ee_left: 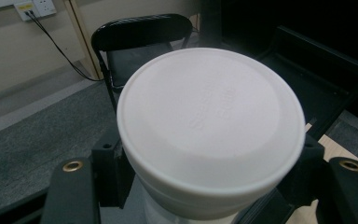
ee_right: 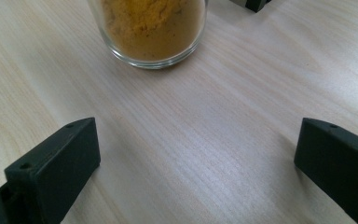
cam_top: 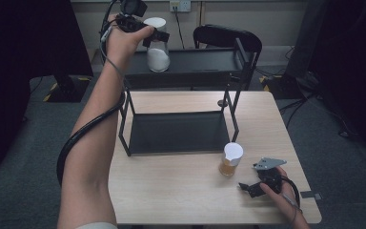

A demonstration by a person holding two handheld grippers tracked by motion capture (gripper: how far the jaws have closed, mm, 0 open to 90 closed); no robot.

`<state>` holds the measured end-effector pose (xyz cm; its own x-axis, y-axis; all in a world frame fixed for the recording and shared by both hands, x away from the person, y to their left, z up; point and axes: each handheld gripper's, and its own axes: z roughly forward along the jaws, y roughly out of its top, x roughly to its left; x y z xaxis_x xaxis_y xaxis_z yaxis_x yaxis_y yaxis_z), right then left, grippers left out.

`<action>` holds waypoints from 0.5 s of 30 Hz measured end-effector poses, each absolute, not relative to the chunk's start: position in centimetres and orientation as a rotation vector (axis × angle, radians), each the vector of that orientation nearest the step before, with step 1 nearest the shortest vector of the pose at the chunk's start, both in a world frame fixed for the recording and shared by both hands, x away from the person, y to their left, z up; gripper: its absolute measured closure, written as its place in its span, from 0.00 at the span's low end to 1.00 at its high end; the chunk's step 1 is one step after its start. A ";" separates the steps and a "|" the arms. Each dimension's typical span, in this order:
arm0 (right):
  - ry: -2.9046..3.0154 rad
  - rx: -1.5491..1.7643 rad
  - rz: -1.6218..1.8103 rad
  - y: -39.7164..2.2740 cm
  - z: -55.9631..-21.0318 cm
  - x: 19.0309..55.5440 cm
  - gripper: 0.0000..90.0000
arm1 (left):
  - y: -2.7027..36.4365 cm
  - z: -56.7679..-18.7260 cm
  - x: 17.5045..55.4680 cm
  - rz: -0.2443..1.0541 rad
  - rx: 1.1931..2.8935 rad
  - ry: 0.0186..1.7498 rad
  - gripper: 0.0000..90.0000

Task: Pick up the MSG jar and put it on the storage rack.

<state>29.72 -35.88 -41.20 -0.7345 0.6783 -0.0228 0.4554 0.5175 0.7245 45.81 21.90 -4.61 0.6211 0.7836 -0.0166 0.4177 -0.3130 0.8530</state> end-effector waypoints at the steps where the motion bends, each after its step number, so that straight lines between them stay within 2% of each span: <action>1: 2.459 0.948 1.042 -35.9 -41.2 29.7 0.00 | 21.9 -4.7 45.8 0.513 1.942 0.948 0.38; 5: 2.459 0.948 1.042 -35.9 -41.2 29.7 0.00 | 22.0 -4.8 45.5 0.509 1.922 0.959 0.37; 9: 2.459 0.948 1.042 -35.9 -41.2 29.7 0.00 | 21.8 -4.7 44.9 0.529 1.888 1.004 0.19; 15: 2.458 0.948 1.041 -35.9 -41.2 29.7 0.00 | 21.8 -5.0 43.7 0.542 1.864 1.030 0.06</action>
<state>29.71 -35.87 -41.19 -0.7342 0.6786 -0.0231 0.4555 0.5175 0.7244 43.71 21.81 -5.01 0.5549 0.8305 -0.0480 0.4310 -0.2376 0.8705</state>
